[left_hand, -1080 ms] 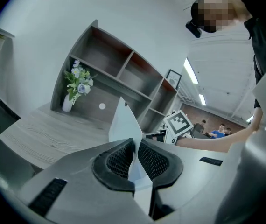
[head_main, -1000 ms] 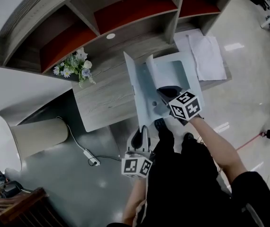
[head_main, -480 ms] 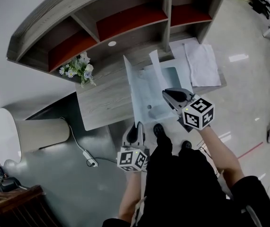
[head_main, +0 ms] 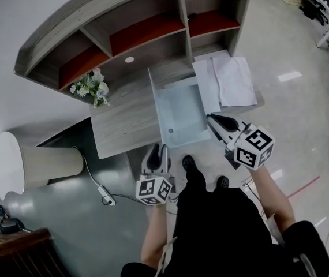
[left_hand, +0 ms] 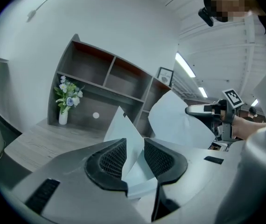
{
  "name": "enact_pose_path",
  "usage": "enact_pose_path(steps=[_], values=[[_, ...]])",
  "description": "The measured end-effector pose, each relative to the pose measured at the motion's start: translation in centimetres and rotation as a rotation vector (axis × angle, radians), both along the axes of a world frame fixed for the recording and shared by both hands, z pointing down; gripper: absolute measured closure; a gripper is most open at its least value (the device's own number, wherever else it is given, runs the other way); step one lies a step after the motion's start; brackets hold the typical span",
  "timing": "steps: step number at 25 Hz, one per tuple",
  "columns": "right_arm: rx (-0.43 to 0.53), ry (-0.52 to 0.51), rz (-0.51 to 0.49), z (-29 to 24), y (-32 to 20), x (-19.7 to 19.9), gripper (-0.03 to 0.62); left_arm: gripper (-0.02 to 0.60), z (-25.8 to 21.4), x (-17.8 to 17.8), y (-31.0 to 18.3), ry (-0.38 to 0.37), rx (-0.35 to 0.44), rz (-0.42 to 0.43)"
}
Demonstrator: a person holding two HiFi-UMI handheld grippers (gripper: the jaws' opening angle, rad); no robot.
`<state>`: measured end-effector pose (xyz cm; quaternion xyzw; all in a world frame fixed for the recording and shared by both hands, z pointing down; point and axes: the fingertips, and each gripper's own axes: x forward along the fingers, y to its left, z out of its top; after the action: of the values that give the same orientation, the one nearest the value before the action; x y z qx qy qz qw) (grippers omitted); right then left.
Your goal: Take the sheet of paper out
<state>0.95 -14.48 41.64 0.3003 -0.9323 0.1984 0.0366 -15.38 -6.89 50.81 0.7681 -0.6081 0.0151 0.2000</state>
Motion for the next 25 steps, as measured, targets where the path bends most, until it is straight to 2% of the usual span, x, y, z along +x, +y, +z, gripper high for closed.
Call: enact_pose_path(steps=[8, 15, 20, 25], values=[[0.063, -0.04, 0.003, -2.7, 4.5, 5.7, 0.58, 0.471, -2.6, 3.7, 2.9, -0.025, 0.054, -0.013], [0.123, -0.073, 0.003, -5.1, 9.5, 10.3, 0.58, 0.472, -6.7, 7.6, 6.6, -0.031, 0.129, -0.011], [0.18, -0.063, -0.002, -6.6, 12.8, 13.4, 0.58, 0.523, -10.4, 10.6, 9.0, -0.04, 0.195, -0.006], [0.23, -0.027, 0.003, -7.5, 14.9, 15.6, 0.58, 0.541, -13.1, 13.7, 10.8, -0.05, 0.218, 0.021]])
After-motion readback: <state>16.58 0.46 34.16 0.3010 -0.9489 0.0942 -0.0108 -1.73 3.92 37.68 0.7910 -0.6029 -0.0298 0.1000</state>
